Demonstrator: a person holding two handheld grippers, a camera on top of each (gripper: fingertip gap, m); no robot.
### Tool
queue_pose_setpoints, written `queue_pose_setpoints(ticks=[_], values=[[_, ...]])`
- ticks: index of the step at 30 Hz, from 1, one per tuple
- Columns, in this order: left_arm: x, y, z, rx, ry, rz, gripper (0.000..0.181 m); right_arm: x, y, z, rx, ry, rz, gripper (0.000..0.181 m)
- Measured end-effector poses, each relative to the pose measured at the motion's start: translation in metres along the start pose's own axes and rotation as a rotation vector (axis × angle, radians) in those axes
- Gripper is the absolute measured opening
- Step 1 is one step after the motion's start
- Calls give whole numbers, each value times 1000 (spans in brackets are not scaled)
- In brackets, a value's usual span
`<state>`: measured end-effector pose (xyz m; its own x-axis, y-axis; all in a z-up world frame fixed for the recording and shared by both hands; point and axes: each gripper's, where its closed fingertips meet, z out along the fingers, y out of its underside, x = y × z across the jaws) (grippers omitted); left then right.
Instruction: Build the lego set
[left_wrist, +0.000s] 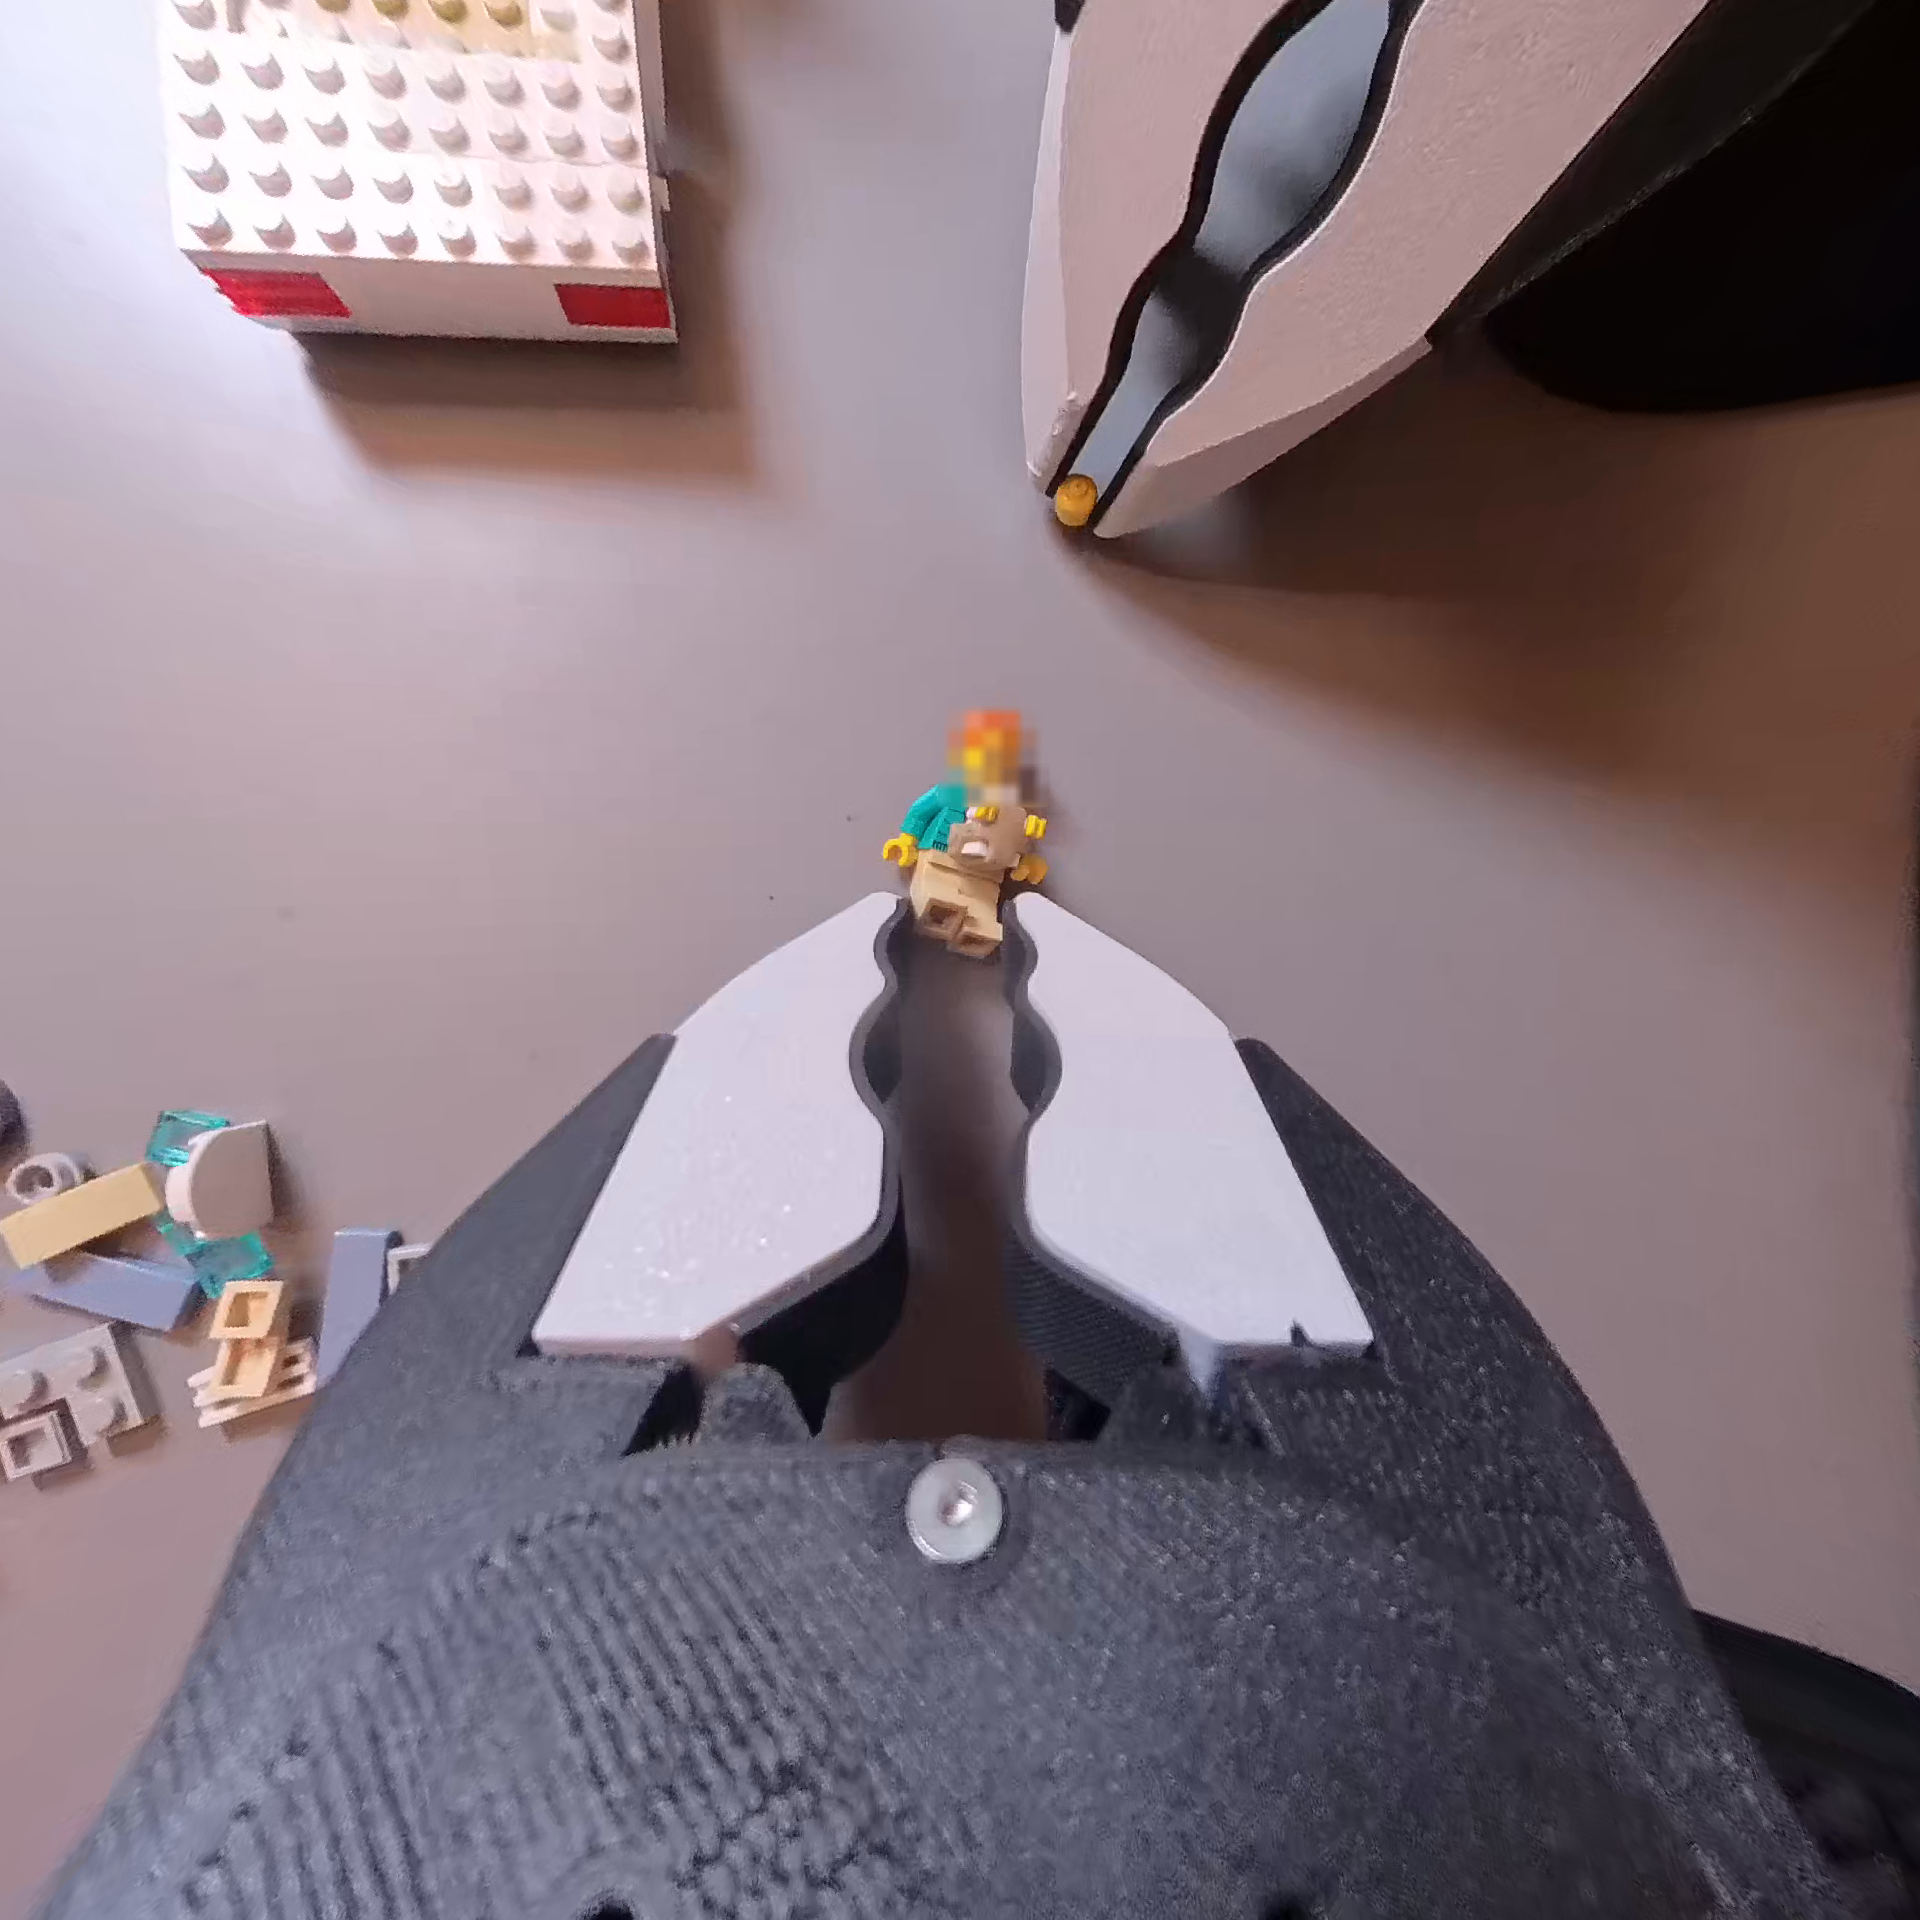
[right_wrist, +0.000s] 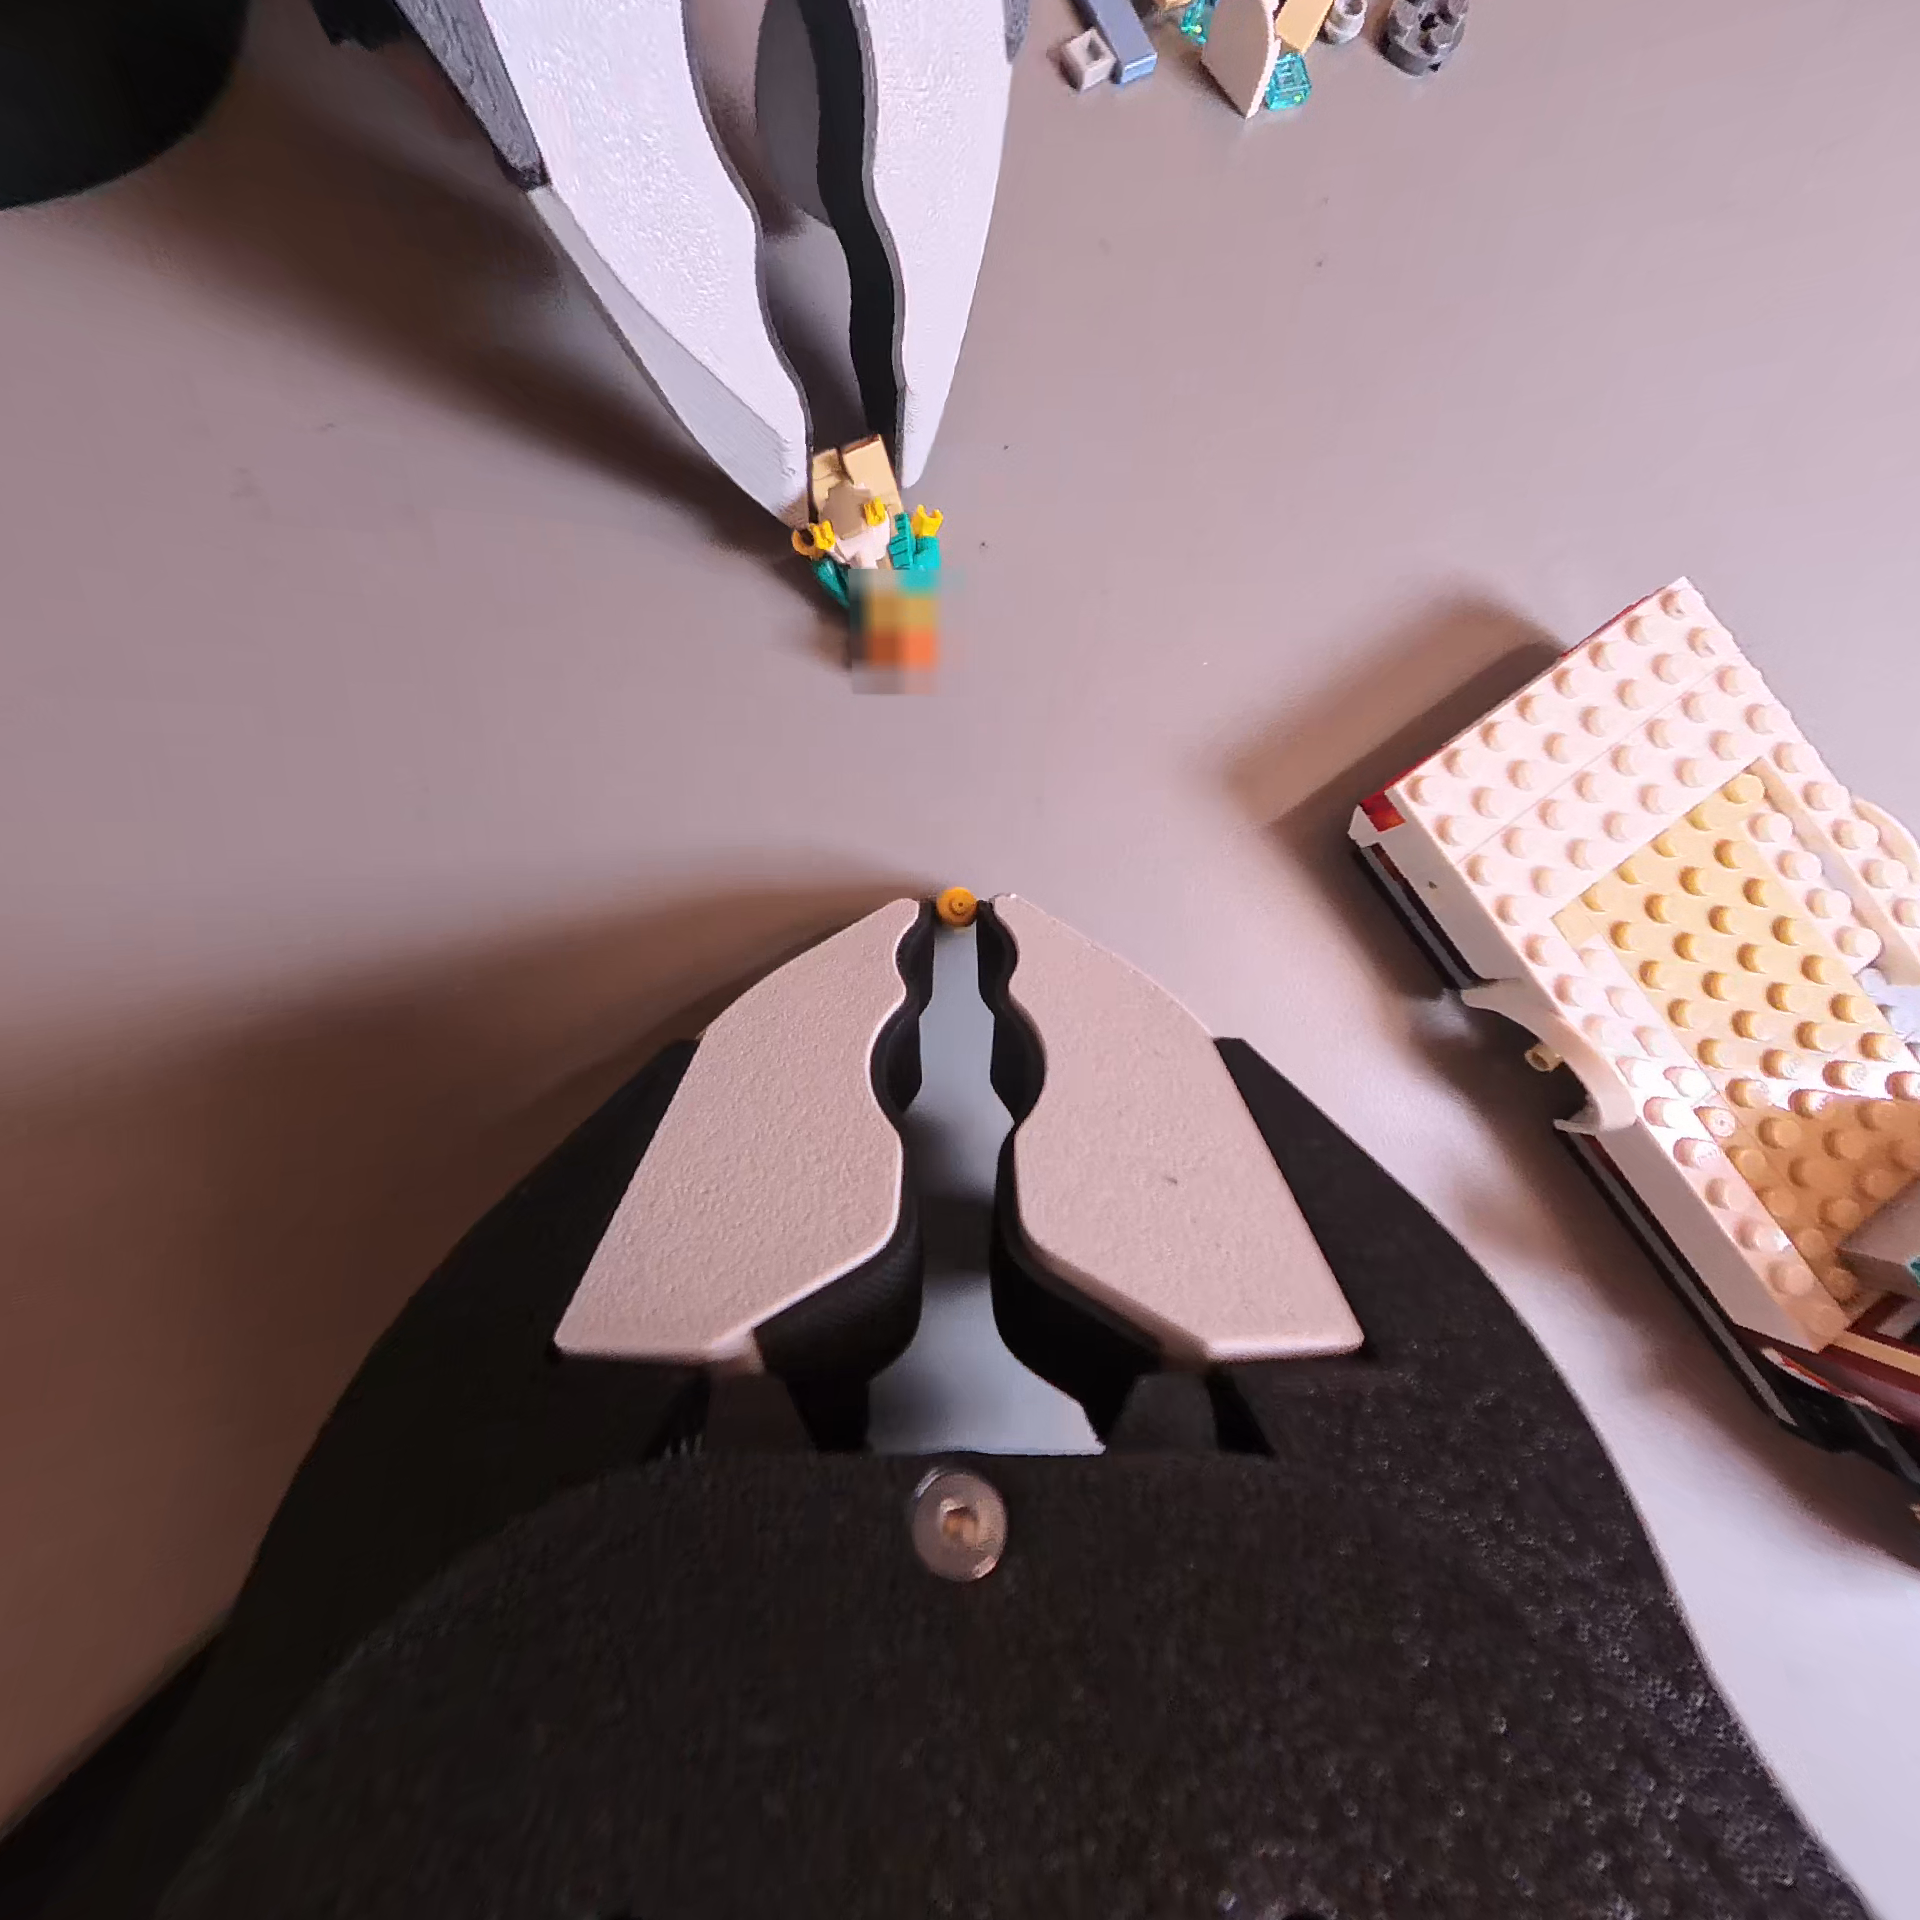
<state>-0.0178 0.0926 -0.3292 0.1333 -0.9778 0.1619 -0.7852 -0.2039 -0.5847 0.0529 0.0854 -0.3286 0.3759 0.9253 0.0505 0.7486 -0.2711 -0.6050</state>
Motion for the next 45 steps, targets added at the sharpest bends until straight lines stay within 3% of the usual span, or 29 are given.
queue_pose_setpoints(ticks=[7,10,13,20,23,31,41,45], values=[[3,-2,2,71,-9,-17,17,0,-3,-2,46,-21,33,8],[4,-1,2,58,-28,23,32,0,-4,-2,55,-30,51,8],[1,-5,1,79,-61,81,35,0,-4,-2,52,-24,53,8],[4,-10,9,106,-88,200,18,0,-7,-3,79,-40,81,8],[2,-20,6,180,-117,198,17,-1,-18,-8,171,-84,144,8],[1,-49,-17,399,-110,76,16,6,-66,-45,599,-294,414,8],[-3,-65,-38,524,-246,103,16,7,-91,-57,816,-494,620,7],[-3,-53,-25,432,-246,120,16,6,-88,-53,782,-507,628,8]])
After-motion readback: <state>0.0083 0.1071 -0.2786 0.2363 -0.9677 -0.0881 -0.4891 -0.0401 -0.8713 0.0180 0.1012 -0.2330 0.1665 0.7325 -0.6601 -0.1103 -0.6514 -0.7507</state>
